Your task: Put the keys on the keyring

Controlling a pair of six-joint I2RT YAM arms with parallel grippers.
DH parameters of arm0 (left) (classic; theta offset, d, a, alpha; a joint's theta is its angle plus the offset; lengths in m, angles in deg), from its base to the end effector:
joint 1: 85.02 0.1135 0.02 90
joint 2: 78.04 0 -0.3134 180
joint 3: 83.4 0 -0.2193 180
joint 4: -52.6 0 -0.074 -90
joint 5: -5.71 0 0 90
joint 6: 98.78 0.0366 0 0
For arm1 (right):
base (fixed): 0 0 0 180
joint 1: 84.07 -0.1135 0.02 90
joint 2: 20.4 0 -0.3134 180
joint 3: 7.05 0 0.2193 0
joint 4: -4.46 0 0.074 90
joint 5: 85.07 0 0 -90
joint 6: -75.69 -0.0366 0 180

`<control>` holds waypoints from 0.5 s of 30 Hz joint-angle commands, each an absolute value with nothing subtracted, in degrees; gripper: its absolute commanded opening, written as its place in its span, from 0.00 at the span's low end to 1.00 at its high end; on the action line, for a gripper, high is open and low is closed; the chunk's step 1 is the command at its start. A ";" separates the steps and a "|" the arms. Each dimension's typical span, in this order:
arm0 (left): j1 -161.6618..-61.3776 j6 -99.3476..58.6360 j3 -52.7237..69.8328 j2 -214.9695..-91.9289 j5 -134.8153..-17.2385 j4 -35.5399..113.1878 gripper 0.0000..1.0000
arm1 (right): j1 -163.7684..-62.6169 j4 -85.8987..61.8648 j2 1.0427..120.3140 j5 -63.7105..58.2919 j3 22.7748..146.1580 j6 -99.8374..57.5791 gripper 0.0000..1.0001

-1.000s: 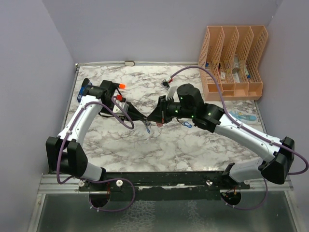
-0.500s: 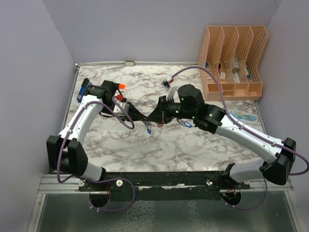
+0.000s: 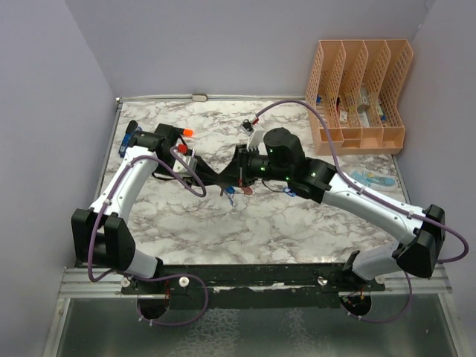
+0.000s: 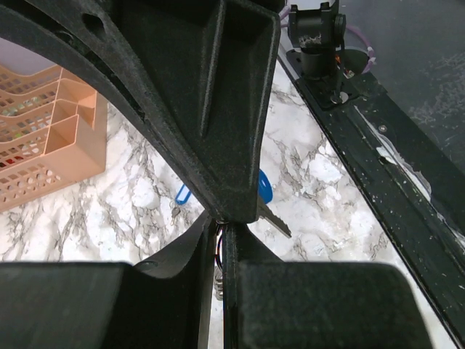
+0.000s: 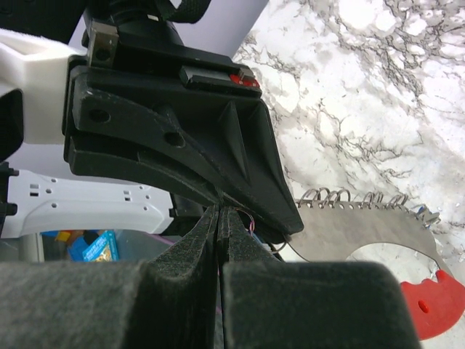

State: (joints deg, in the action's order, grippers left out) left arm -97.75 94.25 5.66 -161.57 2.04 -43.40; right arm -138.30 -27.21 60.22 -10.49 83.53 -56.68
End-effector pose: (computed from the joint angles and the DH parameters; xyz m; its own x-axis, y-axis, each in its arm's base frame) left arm 0.1910 -0.0806 0.3769 0.2569 0.0059 -0.9664 0.9414 -0.2275 0.2489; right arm 0.1595 0.2381 0.4202 -0.7842 0.0229 -0.6201 -0.5388 0.4705 0.6988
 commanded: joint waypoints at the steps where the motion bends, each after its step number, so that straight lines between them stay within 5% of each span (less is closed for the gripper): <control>1: -98.11 95.56 6.65 -160.67 10.53 -43.70 0.00 | -139.75 -20.95 61.80 -9.45 87.58 -58.78 0.01; 15: -98.51 96.42 4.84 -161.55 11.86 -43.55 0.00 | -140.23 -27.91 60.78 -7.55 90.62 -58.61 0.16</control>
